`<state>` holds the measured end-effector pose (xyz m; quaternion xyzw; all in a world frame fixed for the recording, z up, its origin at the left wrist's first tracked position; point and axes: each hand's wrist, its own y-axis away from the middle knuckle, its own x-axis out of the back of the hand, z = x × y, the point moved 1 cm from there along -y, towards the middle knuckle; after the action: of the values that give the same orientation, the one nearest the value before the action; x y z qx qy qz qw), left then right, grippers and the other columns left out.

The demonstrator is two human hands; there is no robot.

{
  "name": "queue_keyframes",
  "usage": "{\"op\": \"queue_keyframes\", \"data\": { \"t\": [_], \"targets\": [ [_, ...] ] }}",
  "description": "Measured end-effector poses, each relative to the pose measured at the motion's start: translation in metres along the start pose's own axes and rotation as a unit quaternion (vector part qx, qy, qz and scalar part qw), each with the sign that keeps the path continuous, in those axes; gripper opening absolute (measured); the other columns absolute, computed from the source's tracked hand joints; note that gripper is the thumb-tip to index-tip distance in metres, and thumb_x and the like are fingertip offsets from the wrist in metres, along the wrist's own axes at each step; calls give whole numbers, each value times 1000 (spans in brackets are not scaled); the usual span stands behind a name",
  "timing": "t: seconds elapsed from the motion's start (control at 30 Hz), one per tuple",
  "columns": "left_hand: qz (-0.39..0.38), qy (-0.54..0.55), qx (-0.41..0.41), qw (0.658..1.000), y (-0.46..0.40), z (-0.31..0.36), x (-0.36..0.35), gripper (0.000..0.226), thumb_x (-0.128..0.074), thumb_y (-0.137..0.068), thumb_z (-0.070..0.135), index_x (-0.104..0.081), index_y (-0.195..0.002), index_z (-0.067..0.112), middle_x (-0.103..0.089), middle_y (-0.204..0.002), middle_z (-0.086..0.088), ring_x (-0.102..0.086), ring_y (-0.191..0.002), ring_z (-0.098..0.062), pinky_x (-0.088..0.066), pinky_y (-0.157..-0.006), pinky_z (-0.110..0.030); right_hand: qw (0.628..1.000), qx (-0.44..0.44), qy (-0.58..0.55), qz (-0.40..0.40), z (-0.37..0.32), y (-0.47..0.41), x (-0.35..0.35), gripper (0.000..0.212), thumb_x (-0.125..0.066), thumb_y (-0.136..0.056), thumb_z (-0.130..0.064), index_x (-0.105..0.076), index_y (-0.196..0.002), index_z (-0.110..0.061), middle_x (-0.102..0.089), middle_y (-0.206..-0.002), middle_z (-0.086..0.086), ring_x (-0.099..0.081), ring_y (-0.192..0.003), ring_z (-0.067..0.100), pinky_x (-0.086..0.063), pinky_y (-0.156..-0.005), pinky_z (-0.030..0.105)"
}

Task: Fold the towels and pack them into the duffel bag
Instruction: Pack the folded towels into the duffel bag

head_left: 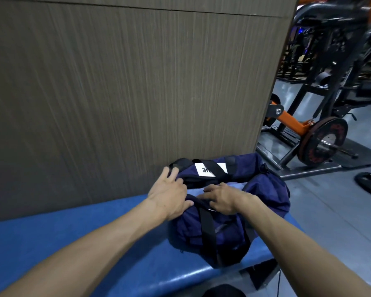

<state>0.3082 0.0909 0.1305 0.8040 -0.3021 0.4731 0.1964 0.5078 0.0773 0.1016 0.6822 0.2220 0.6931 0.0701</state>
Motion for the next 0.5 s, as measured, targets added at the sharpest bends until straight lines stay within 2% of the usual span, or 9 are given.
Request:
{"op": "queue_keyframes", "data": {
  "t": [0.07, 0.13, 0.2, 0.27, 0.3, 0.4, 0.5],
  "targets": [
    [28, 14, -13, 999, 5, 0, 1, 64, -25, -103, 62, -59, -124, 12, -57, -131, -5, -35, -131, -36, -25, -111, -51, 1000, -8, -14, 15, 0, 1, 3, 51, -36, -102, -30, -36, -151, -48, -30, -162, -6, -35, -138, 31, -33, -115, 51],
    [25, 76, -22, 997, 9, -5, -3, 61, -25, -103, 62, -55, -127, 14, -51, -138, -2, -42, -126, -33, -34, -105, -49, 993, 9, -71, 97, -8, 3, 11, 40, -40, -102, -34, -57, -137, -41, -53, -146, -2, -49, -130, 28, -43, -107, 47],
    [23, 178, -24, 984, 12, -12, -9, 56, -32, -101, 64, -52, -126, 17, -46, -137, 5, -48, -117, -26, -43, -96, -44, 965, 36, -194, 173, -23, 4, 18, 28, -45, -102, -34, -73, -105, -33, -71, -113, -6, -62, -107, 16, -48, -94, 37],
    [53, 280, -27, 958, 16, -17, -16, 47, -44, -97, 64, -53, -115, 22, -44, -125, 12, -49, -106, -15, -47, -86, -36, 928, 43, -332, 160, -42, 5, 25, 40, -50, -101, -33, -67, -65, -33, -64, -73, -13, -55, -73, 7, -43, -75, 26],
    [75, 326, -25, 942, 18, -18, -21, 42, -52, -94, 63, -53, -107, 23, -43, -119, 15, -48, -98, -8, -46, -81, -30, 912, 44, -383, 139, -50, 3, 27, 44, -52, -99, -35, -61, -56, -31, -57, -66, -12, -50, -67, 8, -40, -72, 28],
    [121, 477, -2, 870, 25, -20, -39, 30, -76, -85, 45, -55, -93, 24, -45, -109, 18, -52, -90, -1, -44, -74, -19, 862, 43, -495, 97, -67, -2, 33, 34, -55, -96, -28, -67, -65, -23, -59, -72, 0, -51, -74, 15, -40, -72, 31],
    [122, 630, 49, 766, 34, -22, -52, 34, -85, -78, 10, -58, -94, 23, -52, -106, 7, -61, -94, -12, -58, -75, -34, 838, 45, -542, 44, -80, -5, 39, 14, -57, -86, -13, -69, -82, -10, -69, -82, 11, -64, -81, 20, -42, -58, 23]
  ]
}}
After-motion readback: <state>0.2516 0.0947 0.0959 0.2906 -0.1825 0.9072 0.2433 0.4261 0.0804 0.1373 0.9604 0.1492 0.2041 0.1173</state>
